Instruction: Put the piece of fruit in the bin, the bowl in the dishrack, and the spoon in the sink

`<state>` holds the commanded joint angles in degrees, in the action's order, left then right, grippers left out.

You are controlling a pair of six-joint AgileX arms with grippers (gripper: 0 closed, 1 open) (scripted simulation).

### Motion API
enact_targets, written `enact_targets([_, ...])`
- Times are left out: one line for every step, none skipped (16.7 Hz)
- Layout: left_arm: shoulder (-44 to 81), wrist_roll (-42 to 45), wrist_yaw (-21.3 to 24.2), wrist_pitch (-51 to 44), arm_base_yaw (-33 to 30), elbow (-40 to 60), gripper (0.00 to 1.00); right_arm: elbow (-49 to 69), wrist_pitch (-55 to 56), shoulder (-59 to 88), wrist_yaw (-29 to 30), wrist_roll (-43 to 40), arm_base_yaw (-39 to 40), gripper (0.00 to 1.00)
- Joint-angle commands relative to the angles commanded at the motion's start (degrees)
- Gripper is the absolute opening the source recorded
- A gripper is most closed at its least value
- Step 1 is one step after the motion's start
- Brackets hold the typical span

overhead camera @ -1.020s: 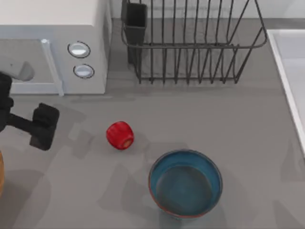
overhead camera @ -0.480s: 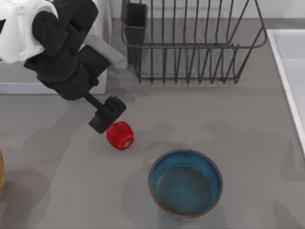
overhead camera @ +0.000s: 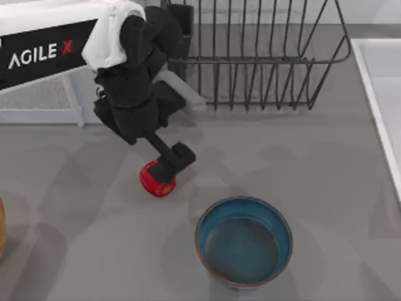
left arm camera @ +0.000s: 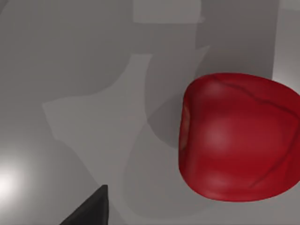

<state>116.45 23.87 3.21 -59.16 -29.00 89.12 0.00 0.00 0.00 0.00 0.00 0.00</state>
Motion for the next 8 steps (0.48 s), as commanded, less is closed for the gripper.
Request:
enact_targets([0.00,0.00,0.00,0.00,0.00,0.00,1.00,0.00,0.00,0.00,0.00,0.00,0.00,1.00])
enact_targets([0.00,0.00,0.00,0.00,0.00,0.00,1.00,0.00,0.00,0.00,0.00,0.00,0.00,1.00])
enact_targets([0.00,0.00,0.00,0.00,0.00,0.00,1.00,0.00,0.00,0.00,0.00,0.00,0.00,1.00])
enact_targets([-0.14,-0.06,-0.03,0.11,0.30,-0.16,1.00,0.00,0.00,0.00,0.00,0.00,0.00,1.00])
enact_targets([-0.05,-0.02,-0.02,0.30,0.25,-0.33,1.00,0.00,0.00,0.00,0.00,0.00,0.00,1.00])
enact_targets([0.34,0.04,0.00,1.09,0.10,-0.89,1.00,0.00,0.00,0.00,0.00,0.00,0.00,1.00])
enact_targets([1.02,0.03,0.01,2.43,0.00,-1.65,1.00,0.00,0.00,0.00,0.00,0.00,0.00,1.00])
enact_targets([1.85,-0.06,0.01,4.28,-0.06,-2.55,1.00,0.00,0.00,0.00,0.00,0.00,0.00,1.00])
